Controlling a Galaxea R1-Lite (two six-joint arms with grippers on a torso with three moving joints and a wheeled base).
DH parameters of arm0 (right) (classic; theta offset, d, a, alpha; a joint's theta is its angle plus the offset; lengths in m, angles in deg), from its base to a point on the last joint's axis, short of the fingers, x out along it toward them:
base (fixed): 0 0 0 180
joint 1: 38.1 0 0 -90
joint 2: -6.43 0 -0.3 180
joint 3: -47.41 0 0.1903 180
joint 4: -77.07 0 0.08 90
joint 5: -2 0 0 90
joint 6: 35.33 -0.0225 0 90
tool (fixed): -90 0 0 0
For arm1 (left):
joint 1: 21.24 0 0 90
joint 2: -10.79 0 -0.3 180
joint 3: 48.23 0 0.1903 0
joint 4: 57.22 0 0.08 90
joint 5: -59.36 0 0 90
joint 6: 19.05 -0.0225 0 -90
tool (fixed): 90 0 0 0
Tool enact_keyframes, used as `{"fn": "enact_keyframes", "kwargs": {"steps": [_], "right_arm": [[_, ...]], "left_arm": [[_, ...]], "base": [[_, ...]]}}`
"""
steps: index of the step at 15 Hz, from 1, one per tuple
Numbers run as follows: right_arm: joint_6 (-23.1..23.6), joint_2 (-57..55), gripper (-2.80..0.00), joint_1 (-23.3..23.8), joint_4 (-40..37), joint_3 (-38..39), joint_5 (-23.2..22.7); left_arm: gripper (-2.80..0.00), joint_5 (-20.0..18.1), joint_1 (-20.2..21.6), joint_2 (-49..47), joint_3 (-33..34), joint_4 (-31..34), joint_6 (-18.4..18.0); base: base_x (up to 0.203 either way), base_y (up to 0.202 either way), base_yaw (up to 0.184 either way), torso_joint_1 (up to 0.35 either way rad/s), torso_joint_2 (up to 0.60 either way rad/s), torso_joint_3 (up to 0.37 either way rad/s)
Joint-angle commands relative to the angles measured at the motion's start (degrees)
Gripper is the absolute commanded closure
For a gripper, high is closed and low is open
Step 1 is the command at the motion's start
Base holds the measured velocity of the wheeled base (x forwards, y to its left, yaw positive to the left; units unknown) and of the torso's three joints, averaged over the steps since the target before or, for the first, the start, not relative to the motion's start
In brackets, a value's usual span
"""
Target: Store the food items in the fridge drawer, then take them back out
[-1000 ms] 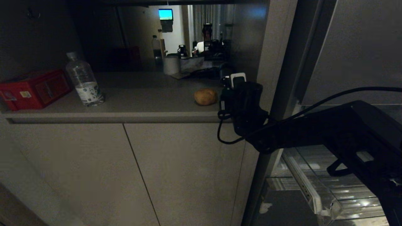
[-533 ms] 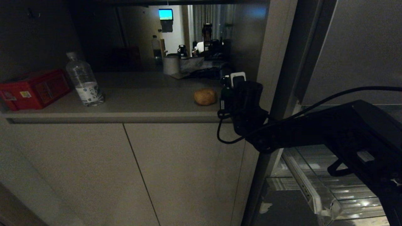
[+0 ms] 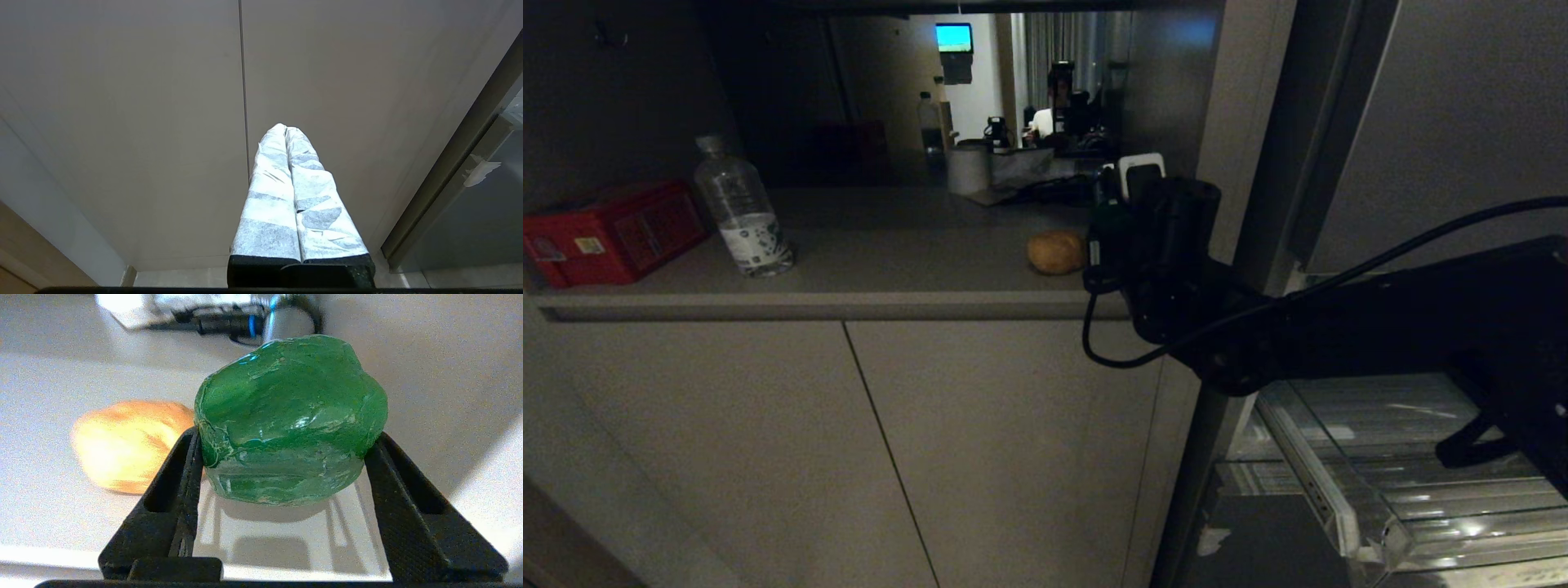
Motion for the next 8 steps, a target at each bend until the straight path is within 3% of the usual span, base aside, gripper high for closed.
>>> {"fn": "enact_keyframes", "kwargs": {"steps": [1, 8], "right_arm": [[0.05, 4.85, 0.0, -1.59, -0.36, 2.19, 0.54], [-0.15, 14.42, 0.0, -4.54, -1.39, 10.98, 1.15]], "left_arm": [[0.0, 0.01, 0.0, 0.02, 0.0, 0.03, 0.02], [0.0, 0.01, 0.0, 0.02, 0.0, 0.03, 0.01]], "base": [[0.0, 0.0, 0.0, 0.0, 0.0, 0.0], [0.0, 0.0, 0.0, 0.0, 0.0, 0.0]]}}
